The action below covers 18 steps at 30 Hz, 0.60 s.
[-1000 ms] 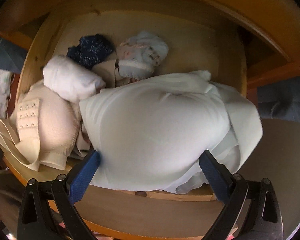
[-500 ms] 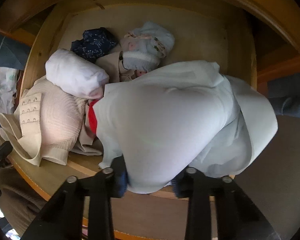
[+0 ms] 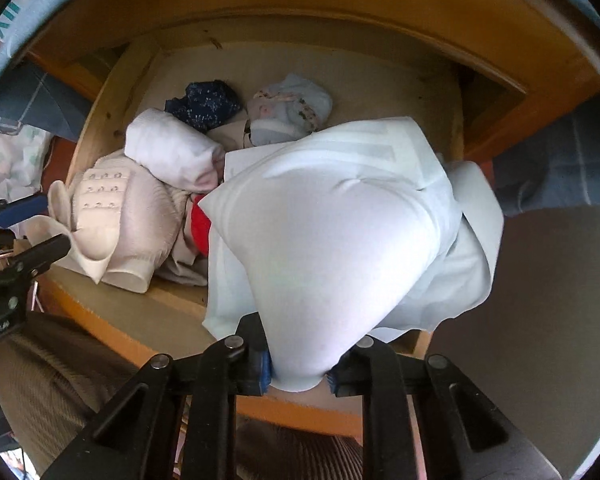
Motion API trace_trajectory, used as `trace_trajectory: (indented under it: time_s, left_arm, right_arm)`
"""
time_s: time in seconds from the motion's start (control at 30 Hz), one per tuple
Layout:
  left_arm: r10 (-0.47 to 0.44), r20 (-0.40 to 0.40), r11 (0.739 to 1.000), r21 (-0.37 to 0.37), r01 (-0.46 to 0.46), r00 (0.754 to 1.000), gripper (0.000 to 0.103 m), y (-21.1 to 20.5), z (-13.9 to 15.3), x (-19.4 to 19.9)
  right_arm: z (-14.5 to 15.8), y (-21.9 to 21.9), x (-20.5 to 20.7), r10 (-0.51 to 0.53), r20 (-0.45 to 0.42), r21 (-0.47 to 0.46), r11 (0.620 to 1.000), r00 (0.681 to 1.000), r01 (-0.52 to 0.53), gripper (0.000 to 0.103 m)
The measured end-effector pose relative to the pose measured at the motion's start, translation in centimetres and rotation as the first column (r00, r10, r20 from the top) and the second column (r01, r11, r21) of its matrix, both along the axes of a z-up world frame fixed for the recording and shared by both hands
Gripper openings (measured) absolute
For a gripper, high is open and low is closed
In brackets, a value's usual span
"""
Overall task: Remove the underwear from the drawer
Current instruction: 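Grasp the white bra cup with the right tool inside the drawer, then grasp the beige bra with the left tool while the right tool holds the white bra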
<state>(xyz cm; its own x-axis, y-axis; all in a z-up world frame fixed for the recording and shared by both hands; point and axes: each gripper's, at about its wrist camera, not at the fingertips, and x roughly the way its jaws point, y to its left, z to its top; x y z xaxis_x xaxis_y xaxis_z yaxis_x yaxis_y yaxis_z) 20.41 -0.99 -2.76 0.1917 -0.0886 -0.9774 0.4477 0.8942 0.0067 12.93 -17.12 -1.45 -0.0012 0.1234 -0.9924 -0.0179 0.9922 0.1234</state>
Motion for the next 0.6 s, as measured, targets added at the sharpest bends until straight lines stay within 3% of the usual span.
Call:
trace_trajectory:
  time_s: [0.3,0.43,0.6]
  left_arm:
    - [-0.006,-0.018,1.0,0.01,0.007,1.0,0.056,-0.9,-0.6,0.8]
    - [0.006,-0.034,1.0,-0.005,-0.007,0.999,0.065,-1.5,-0.7,1.4]
    - [0.006,-0.063,1.0,-0.004,-0.007,0.998,0.068,-2.3,-1.8,1.7]
  right_arm:
    - [0.0,0.2,0.1,-0.027,0.035,0.017,0.999,0.999,0.027,0.017]
    - [1.1,-0.7,-0.9,-0.03,0.024,0.021,0.999,0.999,0.029,0.017]
    - [0.8,-0.5,-0.6,-0.032,0.023,0.019,0.999,0.999,0.031,0.017]
